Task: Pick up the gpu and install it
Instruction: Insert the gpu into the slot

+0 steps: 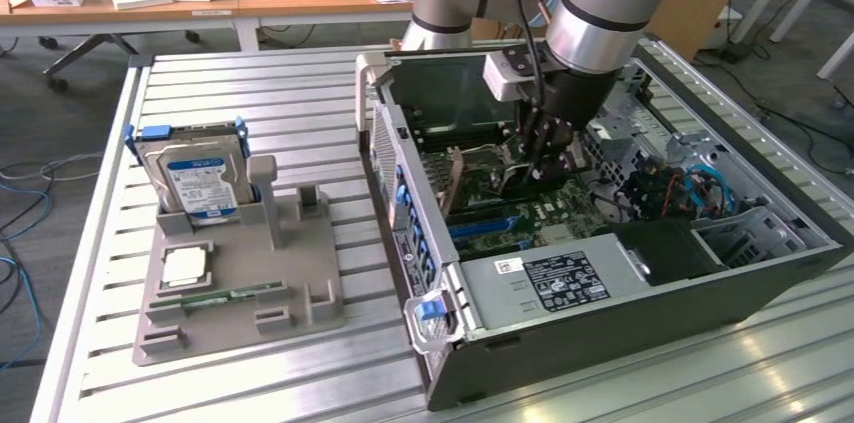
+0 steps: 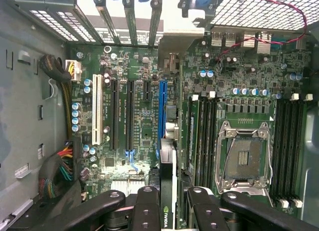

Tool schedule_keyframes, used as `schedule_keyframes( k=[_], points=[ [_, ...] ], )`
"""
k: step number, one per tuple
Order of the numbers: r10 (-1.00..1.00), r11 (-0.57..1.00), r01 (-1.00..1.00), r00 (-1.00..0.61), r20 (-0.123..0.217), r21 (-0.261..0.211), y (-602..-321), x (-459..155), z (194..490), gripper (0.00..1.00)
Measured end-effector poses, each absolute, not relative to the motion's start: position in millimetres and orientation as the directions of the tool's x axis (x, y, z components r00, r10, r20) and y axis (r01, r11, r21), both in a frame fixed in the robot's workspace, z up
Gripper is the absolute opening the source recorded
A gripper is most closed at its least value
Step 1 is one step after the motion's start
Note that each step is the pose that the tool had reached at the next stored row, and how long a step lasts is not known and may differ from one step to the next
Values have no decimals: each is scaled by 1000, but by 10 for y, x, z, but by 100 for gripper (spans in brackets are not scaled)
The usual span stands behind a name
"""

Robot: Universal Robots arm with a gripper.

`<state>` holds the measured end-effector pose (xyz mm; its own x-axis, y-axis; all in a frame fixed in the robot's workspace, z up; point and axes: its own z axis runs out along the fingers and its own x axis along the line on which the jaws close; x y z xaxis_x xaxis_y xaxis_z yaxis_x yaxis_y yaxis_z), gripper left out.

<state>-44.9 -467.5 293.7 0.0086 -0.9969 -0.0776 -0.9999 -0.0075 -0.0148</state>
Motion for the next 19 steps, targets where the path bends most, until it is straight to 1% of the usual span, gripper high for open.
schedule_keyframes(
  k=[19],
  points=[
    [-997,-7,-1000,9,-78,-15,-4675,-500,2937,26]
  ],
)
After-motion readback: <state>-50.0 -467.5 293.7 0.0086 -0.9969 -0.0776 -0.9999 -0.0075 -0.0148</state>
